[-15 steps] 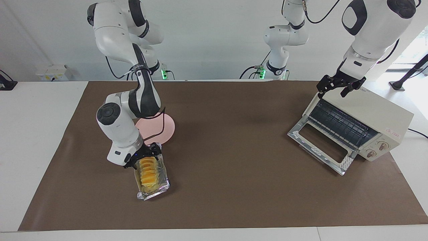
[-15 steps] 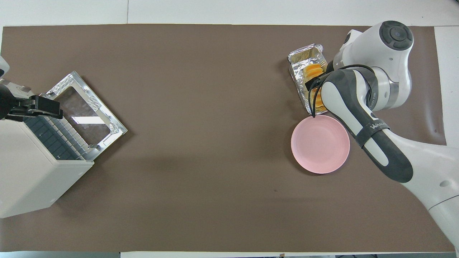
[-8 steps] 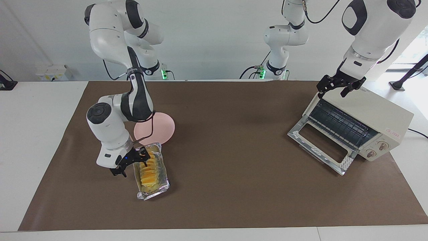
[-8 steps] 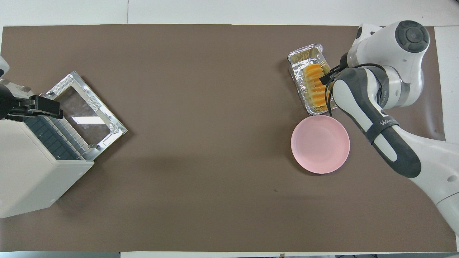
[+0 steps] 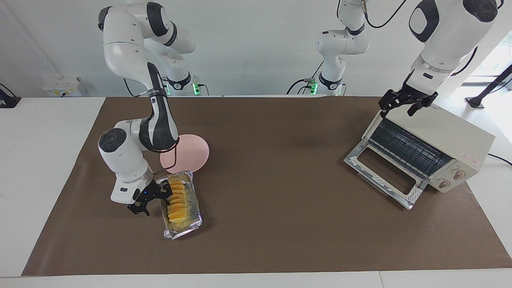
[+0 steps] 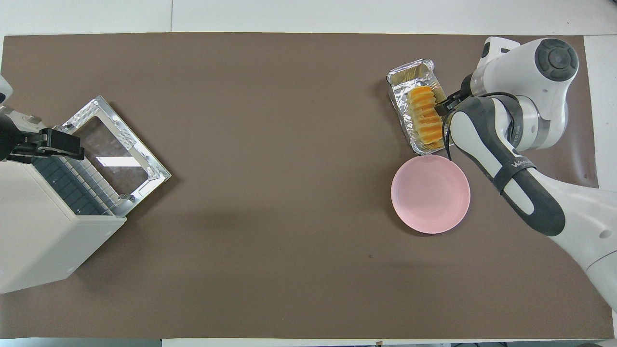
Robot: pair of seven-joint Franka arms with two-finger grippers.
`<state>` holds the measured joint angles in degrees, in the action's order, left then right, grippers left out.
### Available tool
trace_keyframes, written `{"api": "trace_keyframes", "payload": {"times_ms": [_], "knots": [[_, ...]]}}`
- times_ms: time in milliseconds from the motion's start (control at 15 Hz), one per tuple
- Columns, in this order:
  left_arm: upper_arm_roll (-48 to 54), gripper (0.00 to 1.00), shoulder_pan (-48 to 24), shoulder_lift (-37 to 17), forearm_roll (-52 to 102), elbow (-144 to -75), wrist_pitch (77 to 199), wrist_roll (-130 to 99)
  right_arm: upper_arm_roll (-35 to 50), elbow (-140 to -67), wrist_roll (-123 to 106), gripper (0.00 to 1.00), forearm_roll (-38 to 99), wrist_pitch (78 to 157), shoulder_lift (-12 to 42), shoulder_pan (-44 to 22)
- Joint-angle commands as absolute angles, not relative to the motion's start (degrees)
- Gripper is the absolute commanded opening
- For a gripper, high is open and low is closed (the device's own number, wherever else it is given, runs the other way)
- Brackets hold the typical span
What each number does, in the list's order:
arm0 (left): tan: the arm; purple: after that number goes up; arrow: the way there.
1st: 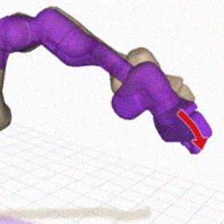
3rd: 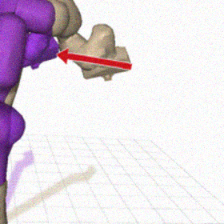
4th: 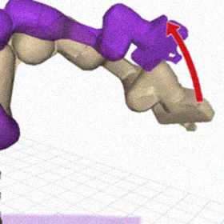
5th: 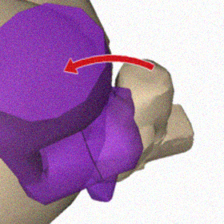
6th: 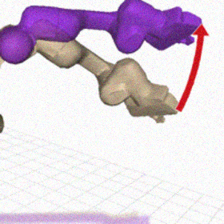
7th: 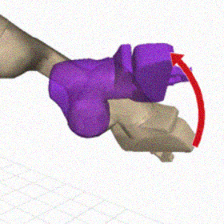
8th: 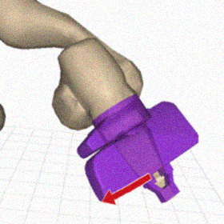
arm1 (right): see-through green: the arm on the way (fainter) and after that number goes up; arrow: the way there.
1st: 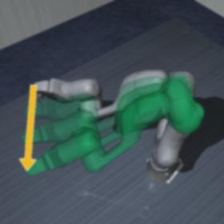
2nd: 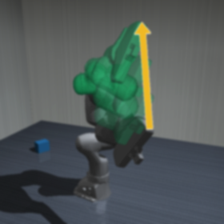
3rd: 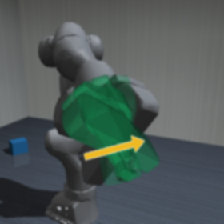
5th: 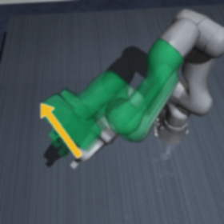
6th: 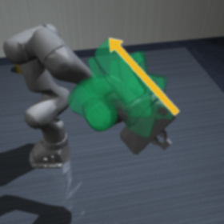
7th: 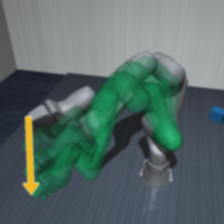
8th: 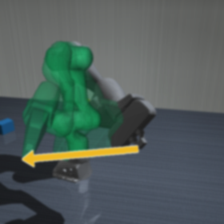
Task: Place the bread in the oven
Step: 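Grasp the edge of the foil tray with the right gripper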
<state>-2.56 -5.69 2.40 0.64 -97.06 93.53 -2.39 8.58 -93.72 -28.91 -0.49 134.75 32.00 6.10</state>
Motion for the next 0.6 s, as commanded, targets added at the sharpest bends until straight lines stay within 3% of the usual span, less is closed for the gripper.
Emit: {"api": "trace_keyframes", "payload": {"times_ms": [0,333,533], "knots": [[-2.7,1.00,-6.0,3.8,-0.5,-98.3,93.2,-3.1,9.3,-94.7,-30.0,0.40,5.2,135.0,32.3,7.4],[-2.7,1.00,-6.0,3.9,-0.5,-98.3,93.3,-3.1,9.3,-95.0,-29.8,0.00,10.7,134.4,32.5,7.5],[-2.7,1.00,-6.0,3.9,-0.5,-98.3,93.3,-3.1,9.3,-94.7,-29.9,0.00,10.6,132.8,32.4,7.4]]}}
